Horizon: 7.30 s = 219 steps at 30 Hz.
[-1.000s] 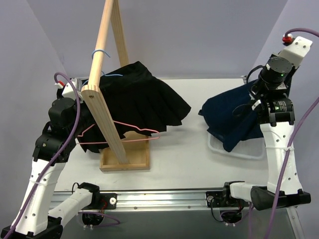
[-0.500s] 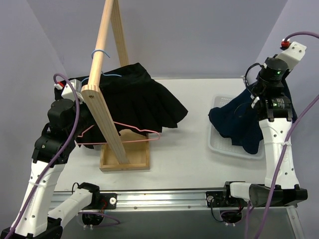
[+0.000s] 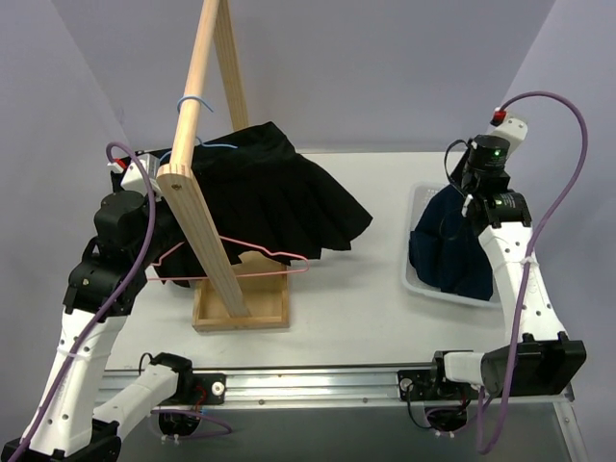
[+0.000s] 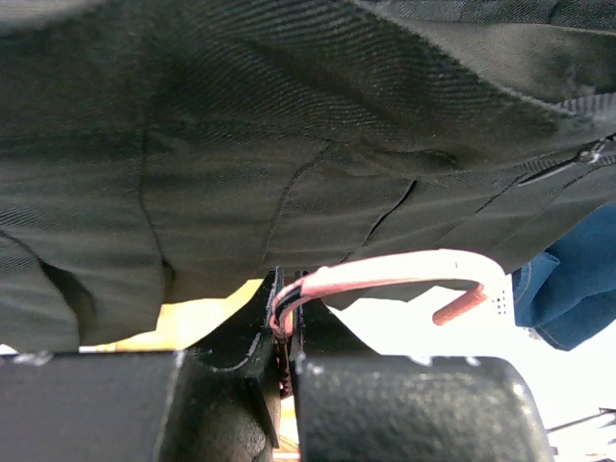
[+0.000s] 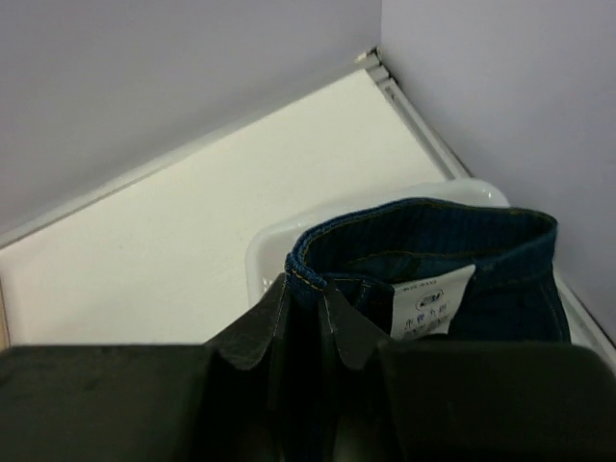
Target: Remove the skirt from the hanger
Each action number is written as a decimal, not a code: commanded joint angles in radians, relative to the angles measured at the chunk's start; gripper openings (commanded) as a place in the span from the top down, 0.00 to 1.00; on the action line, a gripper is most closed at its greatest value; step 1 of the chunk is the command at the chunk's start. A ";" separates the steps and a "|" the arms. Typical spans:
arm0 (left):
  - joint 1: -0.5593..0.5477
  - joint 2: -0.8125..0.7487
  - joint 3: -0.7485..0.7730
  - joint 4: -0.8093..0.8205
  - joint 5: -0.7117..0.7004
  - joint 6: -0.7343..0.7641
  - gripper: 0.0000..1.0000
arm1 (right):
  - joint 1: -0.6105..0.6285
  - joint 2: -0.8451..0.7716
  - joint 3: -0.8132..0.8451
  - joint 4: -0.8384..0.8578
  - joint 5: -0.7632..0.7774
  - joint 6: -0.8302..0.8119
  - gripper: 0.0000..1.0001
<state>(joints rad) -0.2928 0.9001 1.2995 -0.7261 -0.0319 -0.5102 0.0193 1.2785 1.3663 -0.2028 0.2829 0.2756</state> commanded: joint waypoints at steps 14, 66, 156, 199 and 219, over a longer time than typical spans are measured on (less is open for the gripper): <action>0.004 -0.012 0.001 0.004 0.032 0.021 0.98 | -0.203 0.131 -0.377 -0.027 -0.209 0.330 0.94; 0.004 0.068 0.251 -0.239 -0.014 0.085 0.98 | 0.890 -0.090 -0.069 -0.050 -0.749 -0.079 0.33; 0.004 -0.276 0.109 -0.240 -0.430 -0.048 0.06 | 0.843 0.048 0.146 0.105 -0.850 -0.411 1.00; 0.004 -0.337 -0.049 -0.231 -0.296 -0.079 0.05 | 0.843 -0.011 0.542 0.126 -0.827 -0.345 1.00; 0.004 -0.320 -0.039 -0.236 -0.293 -0.074 0.05 | 0.843 -0.244 0.301 0.125 -0.735 -0.323 1.00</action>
<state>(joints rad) -0.2871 0.5682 1.2404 -0.9848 -0.3317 -0.5903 0.8692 1.0836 1.7084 -0.1520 -0.4870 -0.0711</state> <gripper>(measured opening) 0.949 0.019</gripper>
